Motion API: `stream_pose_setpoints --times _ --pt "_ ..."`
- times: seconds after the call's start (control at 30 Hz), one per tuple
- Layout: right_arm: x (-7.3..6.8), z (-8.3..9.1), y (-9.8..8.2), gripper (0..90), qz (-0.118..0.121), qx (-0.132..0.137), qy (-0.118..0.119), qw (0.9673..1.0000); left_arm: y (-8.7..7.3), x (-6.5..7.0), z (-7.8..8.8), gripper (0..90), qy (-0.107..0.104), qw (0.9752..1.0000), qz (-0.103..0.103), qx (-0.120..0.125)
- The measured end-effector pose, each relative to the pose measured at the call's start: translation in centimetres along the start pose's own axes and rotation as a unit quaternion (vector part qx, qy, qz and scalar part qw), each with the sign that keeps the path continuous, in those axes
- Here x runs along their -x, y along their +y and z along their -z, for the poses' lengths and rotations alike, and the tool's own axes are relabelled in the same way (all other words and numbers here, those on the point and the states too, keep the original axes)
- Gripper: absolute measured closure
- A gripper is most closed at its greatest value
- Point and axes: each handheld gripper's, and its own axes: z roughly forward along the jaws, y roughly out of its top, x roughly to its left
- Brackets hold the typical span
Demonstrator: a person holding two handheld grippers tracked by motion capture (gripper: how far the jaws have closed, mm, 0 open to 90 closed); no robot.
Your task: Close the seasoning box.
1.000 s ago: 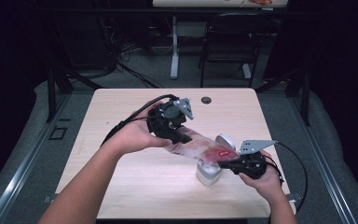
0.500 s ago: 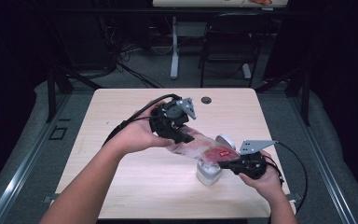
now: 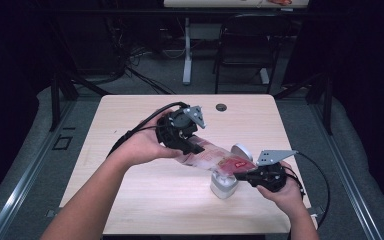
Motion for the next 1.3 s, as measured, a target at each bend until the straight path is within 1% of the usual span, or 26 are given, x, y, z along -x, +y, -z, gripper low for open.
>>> stream_pose_setpoints --times 0.2,0.4,0.57,0.77,0.87,0.93,1.13,1.3 --pt "-0.2 0.1 0.3 90.0 0.004 0.005 -0.001 1.0000 -1.2 -0.3 0.1 72.3 -0.002 1.0000 0.006 0.005" --pt "-0.2 0.2 0.4 89.9 0.003 0.016 0.000 0.9999 -2.3 -0.6 0.2 72.8 -0.005 0.9997 0.018 0.014" --pt "-0.2 0.1 0.5 89.4 -0.003 0.033 0.000 0.9995 -3.3 -0.8 0.1 73.2 -0.008 0.9993 0.030 0.023" --pt "-0.2 0.1 0.5 87.1 -0.010 0.053 0.002 0.9985 -4.4 -1.1 0.1 73.5 -0.009 0.9987 0.039 0.031" --pt "-0.1 0.0 0.4 85.4 -0.015 0.060 0.011 0.9980 -5.0 -1.2 0.0 73.6 -0.011 0.9983 0.044 0.037" --pt "-0.1 0.0 0.3 84.7 -0.022 0.070 0.015 0.9972 -5.3 -1.2 0.0 73.6 -0.012 0.9981 0.047 0.039" --pt "-0.1 -0.1 0.3 82.8 -0.023 0.076 0.018 0.9967 -6.0 -1.4 -0.2 73.7 -0.016 0.9975 0.054 0.042" --pt "-0.2 -0.4 0.4 80.6 -0.018 0.067 0.016 0.9974 -6.3 -1.5 -0.3 73.7 -0.016 0.9974 0.056 0.043"
